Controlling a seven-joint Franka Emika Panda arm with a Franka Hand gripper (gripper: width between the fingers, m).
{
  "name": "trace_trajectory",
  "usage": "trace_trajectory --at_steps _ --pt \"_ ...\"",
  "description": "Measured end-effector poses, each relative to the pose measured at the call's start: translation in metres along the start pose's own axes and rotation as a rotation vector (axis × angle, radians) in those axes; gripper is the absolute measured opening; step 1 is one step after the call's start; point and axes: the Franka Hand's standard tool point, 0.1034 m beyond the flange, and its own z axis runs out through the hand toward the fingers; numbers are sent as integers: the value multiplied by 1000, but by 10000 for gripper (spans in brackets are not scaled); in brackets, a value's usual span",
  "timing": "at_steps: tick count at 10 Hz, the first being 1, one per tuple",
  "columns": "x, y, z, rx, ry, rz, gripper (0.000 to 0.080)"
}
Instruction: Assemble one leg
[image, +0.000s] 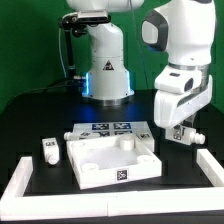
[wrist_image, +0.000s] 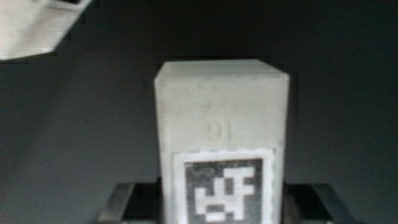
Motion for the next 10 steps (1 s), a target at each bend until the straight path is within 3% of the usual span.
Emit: trace_trajectory --at_steps 5,7,8,9,10 --pt "-5 -1 7 8 -13 5 284" --pt "-5 -1 7 8 -13 5 533" --pt "-6 1 6 11 -20 2 533" --pt "-13 11 -6 30 -59 29 629" --pt "-15 21 -20 48 -67 90 643"
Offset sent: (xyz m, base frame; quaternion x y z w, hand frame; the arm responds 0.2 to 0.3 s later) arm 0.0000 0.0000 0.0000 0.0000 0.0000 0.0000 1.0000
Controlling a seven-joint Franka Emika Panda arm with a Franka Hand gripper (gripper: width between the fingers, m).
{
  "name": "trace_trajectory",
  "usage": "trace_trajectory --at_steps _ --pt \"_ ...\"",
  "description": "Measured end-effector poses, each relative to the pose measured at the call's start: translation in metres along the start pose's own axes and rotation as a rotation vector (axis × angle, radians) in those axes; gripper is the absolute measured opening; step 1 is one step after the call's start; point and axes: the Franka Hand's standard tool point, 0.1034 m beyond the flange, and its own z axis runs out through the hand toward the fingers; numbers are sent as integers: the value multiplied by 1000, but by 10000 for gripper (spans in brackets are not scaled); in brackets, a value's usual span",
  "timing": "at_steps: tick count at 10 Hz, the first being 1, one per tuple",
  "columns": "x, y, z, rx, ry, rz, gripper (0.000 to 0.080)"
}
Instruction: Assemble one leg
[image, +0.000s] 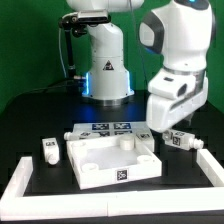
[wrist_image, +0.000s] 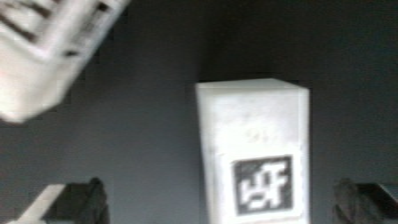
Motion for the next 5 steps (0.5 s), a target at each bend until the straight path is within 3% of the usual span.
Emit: trace_trajectory --at_steps 2,3,5 --pt "-6 26 -28 38 -32 56 649" --pt "-11 39 -34 33 -18 67 649" --pt "-11 35 -30 36 -23 67 649"
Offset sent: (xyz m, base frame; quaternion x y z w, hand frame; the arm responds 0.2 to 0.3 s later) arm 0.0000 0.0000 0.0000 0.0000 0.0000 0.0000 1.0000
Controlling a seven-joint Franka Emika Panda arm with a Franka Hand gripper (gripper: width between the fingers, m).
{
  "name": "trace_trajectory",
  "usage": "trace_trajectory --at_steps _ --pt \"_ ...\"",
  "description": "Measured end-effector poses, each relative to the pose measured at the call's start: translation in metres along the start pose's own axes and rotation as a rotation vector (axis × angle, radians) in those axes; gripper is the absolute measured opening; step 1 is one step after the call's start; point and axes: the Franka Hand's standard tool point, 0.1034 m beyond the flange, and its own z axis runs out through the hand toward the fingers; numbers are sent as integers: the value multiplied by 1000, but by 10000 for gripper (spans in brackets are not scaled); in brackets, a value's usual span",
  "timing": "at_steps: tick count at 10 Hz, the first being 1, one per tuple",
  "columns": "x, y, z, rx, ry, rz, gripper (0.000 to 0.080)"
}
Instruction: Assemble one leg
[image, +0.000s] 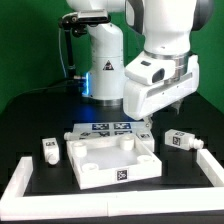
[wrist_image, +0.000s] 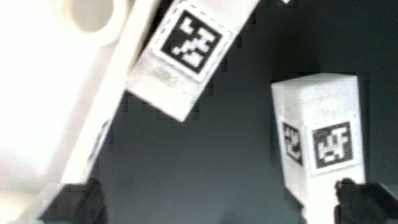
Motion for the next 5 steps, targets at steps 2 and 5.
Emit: trace_trajectory --at_steps 2,5 --pt "0 0 0 0 0 1 649" --pt "-11 38 -26 -11 -11 66 649"
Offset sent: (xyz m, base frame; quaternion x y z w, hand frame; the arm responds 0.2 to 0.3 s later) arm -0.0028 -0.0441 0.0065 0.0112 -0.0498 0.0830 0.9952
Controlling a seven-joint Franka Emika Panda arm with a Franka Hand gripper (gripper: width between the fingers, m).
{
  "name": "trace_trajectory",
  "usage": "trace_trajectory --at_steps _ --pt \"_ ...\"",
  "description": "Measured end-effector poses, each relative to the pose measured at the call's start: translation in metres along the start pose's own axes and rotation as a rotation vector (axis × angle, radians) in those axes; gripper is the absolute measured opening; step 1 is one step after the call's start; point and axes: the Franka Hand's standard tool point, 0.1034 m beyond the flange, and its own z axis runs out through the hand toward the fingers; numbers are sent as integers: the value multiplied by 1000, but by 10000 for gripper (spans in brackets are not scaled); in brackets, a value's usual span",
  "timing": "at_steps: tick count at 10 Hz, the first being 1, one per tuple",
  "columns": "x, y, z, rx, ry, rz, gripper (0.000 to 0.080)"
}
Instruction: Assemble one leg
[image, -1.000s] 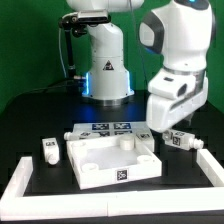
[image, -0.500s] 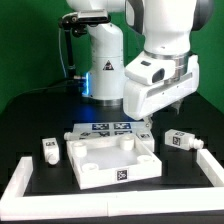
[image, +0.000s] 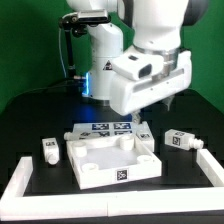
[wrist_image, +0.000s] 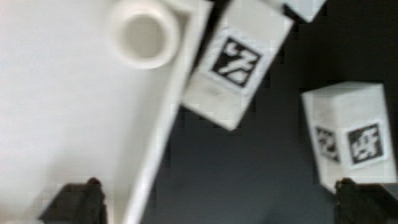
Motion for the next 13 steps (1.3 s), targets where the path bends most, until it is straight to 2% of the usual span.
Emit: trace_trajectory --at_steps 1,2,3,7,8,10,11,12,13 --pt "-2 6 0 -15 7 -4 649" --pt "-6 20 -1 -35 14 -101 649" --pt "-5 25 -2 -49 32 -122 649" --pt "-5 25 0 -47 28 -112 649" --pt "-9 37 3 -60 22 -100 649" --pt "-21 63 20 -76 27 -66 649" --pt "-31 77 30 -62 25 -100 649" --pt "-35 82 32 -48 30 -101 649" --pt "-31 78 31 -50 32 -99 649"
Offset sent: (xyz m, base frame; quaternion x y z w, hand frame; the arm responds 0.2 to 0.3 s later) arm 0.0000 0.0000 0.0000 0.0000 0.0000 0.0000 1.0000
